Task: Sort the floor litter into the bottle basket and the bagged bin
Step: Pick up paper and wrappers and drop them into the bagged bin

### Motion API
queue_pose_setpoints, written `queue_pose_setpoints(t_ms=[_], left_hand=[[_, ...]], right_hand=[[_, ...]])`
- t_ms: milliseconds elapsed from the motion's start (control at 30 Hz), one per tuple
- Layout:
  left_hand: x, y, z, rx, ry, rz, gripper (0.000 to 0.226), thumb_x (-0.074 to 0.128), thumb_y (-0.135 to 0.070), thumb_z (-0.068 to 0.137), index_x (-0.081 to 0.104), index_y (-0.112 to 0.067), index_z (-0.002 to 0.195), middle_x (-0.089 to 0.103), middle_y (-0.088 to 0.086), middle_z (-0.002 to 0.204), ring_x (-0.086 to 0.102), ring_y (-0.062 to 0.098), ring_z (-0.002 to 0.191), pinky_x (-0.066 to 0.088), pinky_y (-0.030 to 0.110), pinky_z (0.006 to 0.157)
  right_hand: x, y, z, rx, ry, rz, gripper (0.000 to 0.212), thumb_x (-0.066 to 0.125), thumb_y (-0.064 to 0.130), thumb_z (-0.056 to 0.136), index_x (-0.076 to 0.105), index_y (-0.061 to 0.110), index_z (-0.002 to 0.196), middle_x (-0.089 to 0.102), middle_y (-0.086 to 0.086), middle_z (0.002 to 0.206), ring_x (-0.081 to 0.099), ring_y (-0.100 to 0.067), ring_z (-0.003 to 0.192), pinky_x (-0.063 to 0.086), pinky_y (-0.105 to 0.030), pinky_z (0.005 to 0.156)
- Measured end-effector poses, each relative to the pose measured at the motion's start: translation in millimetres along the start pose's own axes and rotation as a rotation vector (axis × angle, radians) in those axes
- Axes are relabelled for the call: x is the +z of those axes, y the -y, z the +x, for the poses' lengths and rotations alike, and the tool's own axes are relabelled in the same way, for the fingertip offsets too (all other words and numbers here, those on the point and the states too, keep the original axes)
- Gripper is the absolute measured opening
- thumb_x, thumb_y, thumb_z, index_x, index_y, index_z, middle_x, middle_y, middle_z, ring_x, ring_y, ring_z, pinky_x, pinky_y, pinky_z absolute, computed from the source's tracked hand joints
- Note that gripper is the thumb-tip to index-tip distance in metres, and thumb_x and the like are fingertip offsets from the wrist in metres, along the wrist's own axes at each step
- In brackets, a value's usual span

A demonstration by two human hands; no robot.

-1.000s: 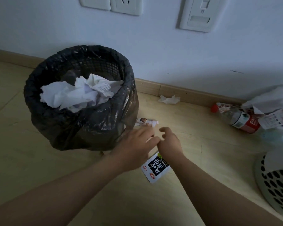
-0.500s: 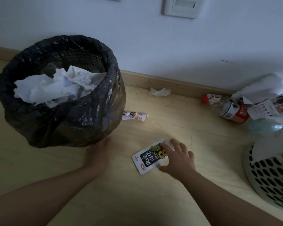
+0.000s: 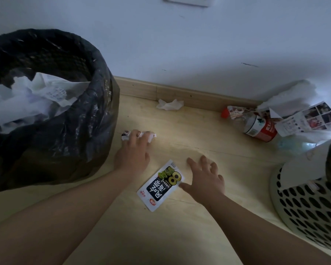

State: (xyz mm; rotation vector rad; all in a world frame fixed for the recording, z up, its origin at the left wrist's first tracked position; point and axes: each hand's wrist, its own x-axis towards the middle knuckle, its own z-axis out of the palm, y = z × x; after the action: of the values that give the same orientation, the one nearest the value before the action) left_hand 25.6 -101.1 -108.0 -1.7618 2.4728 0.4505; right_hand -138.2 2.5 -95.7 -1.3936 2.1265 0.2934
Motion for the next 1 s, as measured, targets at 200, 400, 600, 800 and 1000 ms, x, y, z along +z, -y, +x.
queue_pose_setpoints(t_ms=[200, 400, 600, 800, 1000], left_hand=[[1.6, 5.5, 17.9, 0.001, 0.14, -0.054, 0.044, 0.047, -0.037, 0.094, 0.039, -0.024, 0.134, 0.023, 0.01, 0.146, 0.047, 0.033, 0.118, 0.046, 0.038, 0.085], [-1.9, -3.0, 32.0, -0.009, 0.106, 0.043, 0.034, 0.035, -0.033, 0.1, 0.04, -0.012, 0.126, 0.035, 0.013, 0.125, 0.054, 0.03, 0.099, 0.04, 0.032, 0.066], [-0.2, -10.0, 47.4, -0.014, 0.177, -0.011, 0.026, 0.032, -0.021, 0.101, 0.038, -0.011, 0.124, 0.038, 0.013, 0.12, 0.054, 0.036, 0.101, 0.039, 0.037, 0.072], [-6.0, -6.9, 58.3, -0.062, 0.299, -0.155, 0.03, 0.038, -0.024, 0.099, 0.038, -0.009, 0.125, 0.037, 0.015, 0.126, 0.05, 0.037, 0.109, 0.04, 0.038, 0.088], [-10.5, -10.0, 63.2, -0.063, 0.382, -0.164, 0.043, 0.04, -0.031, 0.098, 0.033, -0.006, 0.132, 0.03, 0.015, 0.134, 0.046, 0.033, 0.118, 0.038, 0.034, 0.094]], right_hand=[[-1.9, 1.4, 8.3, -0.004, 0.055, -0.073, 0.085, 0.047, 0.064, 0.085, -0.003, 0.037, 0.148, -0.016, -0.009, 0.157, -0.006, -0.038, 0.144, 0.02, -0.047, 0.113], [-5.7, 7.4, 11.4, 0.004, 0.088, -0.079, 0.084, 0.049, 0.061, 0.085, -0.001, 0.037, 0.148, -0.013, -0.01, 0.157, -0.002, -0.041, 0.143, 0.023, -0.046, 0.112], [-31.1, 1.2, 21.6, -0.003, 0.003, -0.007, 0.058, 0.047, 0.047, 0.093, 0.026, 0.026, 0.142, 0.024, -0.006, 0.148, 0.029, -0.029, 0.131, 0.037, -0.037, 0.101], [-74.5, 36.0, 76.4, -0.139, -0.233, 0.039, 0.049, 0.042, 0.02, 0.095, 0.031, 0.019, 0.142, 0.029, -0.004, 0.149, 0.034, -0.029, 0.13, 0.036, -0.038, 0.1], [-87.0, 71.5, 130.9, -0.257, -0.171, 0.112, 0.068, 0.034, -0.002, 0.086, 0.022, 0.024, 0.148, 0.016, -0.007, 0.155, 0.026, -0.034, 0.138, 0.036, -0.046, 0.105]])
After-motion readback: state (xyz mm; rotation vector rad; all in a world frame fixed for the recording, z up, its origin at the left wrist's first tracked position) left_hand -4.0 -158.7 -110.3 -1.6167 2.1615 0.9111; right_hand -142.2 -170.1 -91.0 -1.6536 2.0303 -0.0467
